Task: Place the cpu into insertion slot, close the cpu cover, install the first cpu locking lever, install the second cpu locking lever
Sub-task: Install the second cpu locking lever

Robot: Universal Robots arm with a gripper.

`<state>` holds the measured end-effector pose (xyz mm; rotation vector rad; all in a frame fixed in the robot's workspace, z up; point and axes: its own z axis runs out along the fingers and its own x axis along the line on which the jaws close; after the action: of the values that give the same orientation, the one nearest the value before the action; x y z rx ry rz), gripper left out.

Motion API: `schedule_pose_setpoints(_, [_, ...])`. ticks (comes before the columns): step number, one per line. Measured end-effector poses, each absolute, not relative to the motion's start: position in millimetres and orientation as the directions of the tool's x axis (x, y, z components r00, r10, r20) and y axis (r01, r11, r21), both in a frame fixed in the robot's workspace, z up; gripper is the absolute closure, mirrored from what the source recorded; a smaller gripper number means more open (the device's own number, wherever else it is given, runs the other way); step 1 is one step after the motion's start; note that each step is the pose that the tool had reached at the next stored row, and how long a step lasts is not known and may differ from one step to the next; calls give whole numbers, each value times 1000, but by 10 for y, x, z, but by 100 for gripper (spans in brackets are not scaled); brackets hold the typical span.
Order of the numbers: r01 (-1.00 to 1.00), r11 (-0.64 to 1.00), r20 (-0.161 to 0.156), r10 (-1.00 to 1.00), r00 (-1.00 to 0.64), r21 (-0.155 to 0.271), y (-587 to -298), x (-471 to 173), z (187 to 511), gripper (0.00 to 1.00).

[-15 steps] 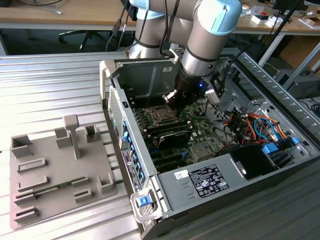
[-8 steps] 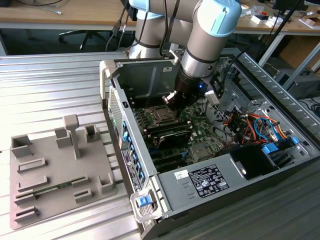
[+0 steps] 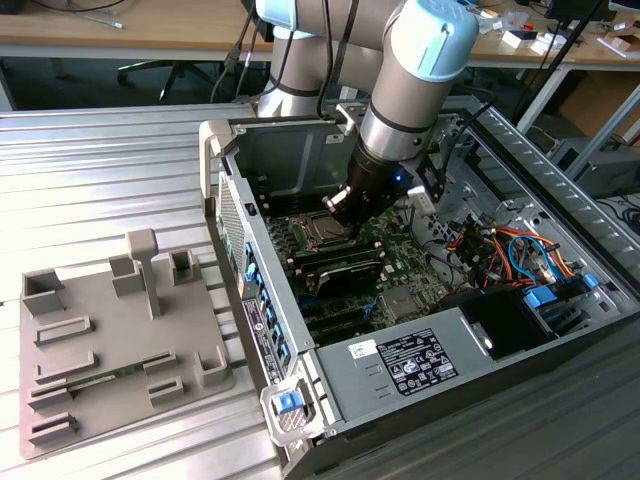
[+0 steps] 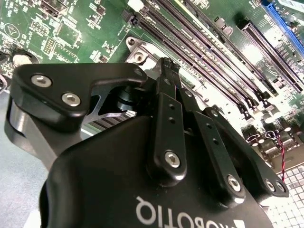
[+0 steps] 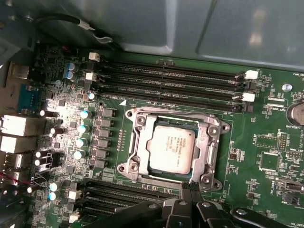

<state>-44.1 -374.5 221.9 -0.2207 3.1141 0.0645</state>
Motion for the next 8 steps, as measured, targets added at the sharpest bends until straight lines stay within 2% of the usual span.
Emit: schedule_pose_setpoints(8, [-141, 989, -22, -141, -990, 40, -3745, -513, 2173, 89])
